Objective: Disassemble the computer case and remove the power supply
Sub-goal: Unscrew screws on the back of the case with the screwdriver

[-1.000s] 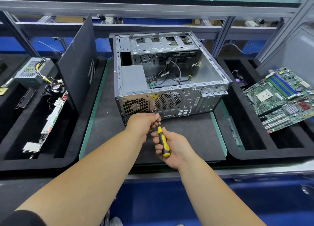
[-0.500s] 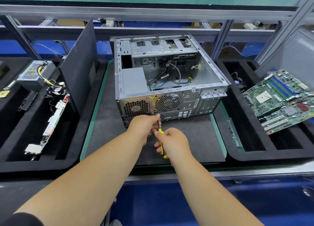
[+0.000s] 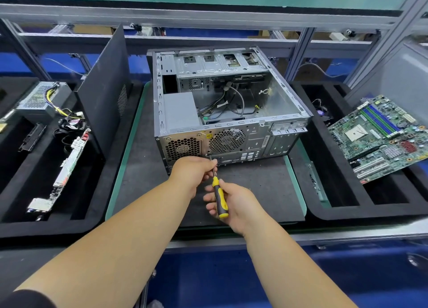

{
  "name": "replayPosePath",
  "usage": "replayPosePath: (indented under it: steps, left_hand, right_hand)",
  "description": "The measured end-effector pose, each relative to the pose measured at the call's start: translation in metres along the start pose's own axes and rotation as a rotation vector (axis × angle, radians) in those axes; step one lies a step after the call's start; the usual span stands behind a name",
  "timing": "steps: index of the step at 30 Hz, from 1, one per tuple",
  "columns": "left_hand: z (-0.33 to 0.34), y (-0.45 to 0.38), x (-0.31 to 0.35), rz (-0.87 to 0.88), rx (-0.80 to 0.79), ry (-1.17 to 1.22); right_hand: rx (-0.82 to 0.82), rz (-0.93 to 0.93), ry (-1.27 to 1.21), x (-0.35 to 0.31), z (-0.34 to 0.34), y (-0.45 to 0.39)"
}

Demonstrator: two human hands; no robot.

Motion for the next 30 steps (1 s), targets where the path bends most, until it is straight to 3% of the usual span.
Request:
replayPosePath:
  steps: [7,17,24,25,27,30]
  left_hand:
    - [0.000,0.000,-0.004,0.002,-0.017,0.107]
    - [0.002,0.004,-0.003,-0.028,-0.089,0.142]
    - [0.001,0.011,0.000,-0.074,-0.053,0.143]
    - [-0.001,0.013,0.002,-0.061,-0.035,0.084]
    - [-0.010,0.017,0.012,0.075,0.032,-0.280]
    - [-0.023,0.040,0.047,0.470,0.178,-0.780]
  right_hand:
    - [0.105,-0.030,0.038,-0.006,-0.003,0.003]
    - [0.391,-0.356,0.550,-0.020,-0.009,0.007]
    - [0.631,-0.525,0.977,-0.027,0.002,0.010]
    - [0.634,-0.529,0.989,-0.027,0.002,0.010]
    - [0.615,-0.523,0.963,-0.027,0.001,0.007]
    - [0.574,-0.503,0.849,-0.025,-0.005,0.003]
Point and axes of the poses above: each hand's wrist, its own y-axis away from the middle knuckle, its own z-axis out of the palm, x = y × z, the point moved 5 cm from there along -y, towards the middle knuckle, and after that the axes turned 5 degrees about z, right-handed, at the moved point
